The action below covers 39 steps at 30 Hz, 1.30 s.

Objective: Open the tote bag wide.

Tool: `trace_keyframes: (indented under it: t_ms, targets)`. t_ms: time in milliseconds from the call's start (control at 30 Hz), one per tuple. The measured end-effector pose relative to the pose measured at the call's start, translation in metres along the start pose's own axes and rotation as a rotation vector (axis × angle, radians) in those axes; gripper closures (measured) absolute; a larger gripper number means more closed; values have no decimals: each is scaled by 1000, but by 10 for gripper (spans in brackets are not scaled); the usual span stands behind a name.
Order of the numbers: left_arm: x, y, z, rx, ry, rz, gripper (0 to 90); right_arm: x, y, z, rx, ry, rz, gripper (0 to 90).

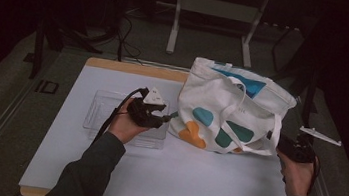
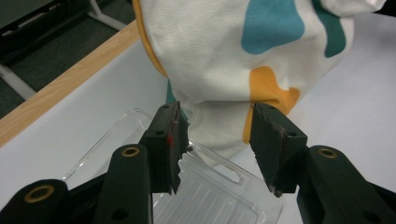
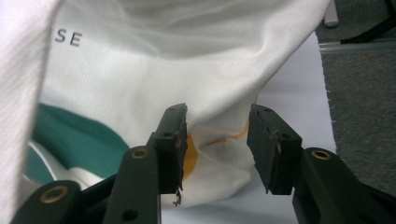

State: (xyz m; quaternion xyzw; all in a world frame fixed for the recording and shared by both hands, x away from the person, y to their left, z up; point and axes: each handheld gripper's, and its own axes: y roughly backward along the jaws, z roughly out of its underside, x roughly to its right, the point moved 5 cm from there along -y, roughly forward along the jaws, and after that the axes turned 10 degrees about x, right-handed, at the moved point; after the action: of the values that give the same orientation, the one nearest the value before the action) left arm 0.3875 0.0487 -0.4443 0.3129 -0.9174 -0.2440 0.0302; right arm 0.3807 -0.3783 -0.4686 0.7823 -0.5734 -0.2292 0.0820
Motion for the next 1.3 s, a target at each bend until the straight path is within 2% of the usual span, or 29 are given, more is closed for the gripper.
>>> trace_keyframes:
  t_ms: [133,233,400,533,567,600,833,900,933,1067,1167,1233,1300]
  targets:
    - [-4,-3,-4,-4,-1,-8,534,1,-6,-3,-22,-38,-1,545]
    - [-7,-6,-7,-9,-8,-23,535,2,-12,-5,-24,-109,-29,517]
    - [-14,-12,-9,-24,5,-30,534,-1,-17,-6,-33,-138,-43,502]
    - [-20,-17,-17,-14,12,-32,540,0,-20,-5,-41,-154,-49,574]
    - [-21,-18,-20,-12,16,-36,558,0,-20,-5,-34,-166,-46,624]
    - [-23,-20,-22,-12,17,-41,558,0,-20,-5,-34,-166,-46,624]
    - [-33,-31,-49,27,25,-61,587,-5,-23,-5,-9,-151,-38,851]
    - [-34,-33,-52,28,21,-60,587,-5,-23,-5,-9,-151,-38,851]
    - [-36,-37,-58,35,21,-73,587,-6,-23,-6,-8,-144,-34,867]
    - [-37,-44,-65,47,16,-97,573,-10,-23,-8,-5,-106,-19,893]
    - [-40,-49,-67,53,28,-88,557,-11,-21,-9,-5,-97,-24,894]
    - [-42,-52,-69,68,51,-64,535,-11,-20,-9,-2,-87,-25,894]
    - [-44,-56,-70,71,57,-66,534,-12,-19,-10,-4,-80,-26,895]
